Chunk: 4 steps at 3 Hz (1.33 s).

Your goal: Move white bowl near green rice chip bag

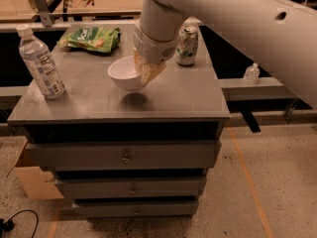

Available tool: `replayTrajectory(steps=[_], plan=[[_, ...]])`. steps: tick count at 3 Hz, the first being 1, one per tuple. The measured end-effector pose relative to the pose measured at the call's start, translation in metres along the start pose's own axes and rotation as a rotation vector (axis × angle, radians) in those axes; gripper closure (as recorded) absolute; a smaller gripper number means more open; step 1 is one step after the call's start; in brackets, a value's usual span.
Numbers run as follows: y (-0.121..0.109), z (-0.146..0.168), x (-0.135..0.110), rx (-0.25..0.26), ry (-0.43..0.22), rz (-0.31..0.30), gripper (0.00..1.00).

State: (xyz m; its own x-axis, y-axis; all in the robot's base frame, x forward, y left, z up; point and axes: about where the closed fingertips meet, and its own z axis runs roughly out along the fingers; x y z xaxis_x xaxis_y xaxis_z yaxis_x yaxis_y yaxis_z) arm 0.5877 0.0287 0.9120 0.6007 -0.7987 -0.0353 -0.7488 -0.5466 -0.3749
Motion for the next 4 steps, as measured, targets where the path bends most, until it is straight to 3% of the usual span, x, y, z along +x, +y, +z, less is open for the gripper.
replayTrajectory(steps=[1,2,4], plan=[[-0.016,0.013,-0.019,0.009,0.004,-0.053,1.0],[-0.044,0.022,-0.025,0.043,-0.006,-0.036,1.0],[-0.107,0.011,-0.029,0.156,-0.027,-0.022,1.0]])
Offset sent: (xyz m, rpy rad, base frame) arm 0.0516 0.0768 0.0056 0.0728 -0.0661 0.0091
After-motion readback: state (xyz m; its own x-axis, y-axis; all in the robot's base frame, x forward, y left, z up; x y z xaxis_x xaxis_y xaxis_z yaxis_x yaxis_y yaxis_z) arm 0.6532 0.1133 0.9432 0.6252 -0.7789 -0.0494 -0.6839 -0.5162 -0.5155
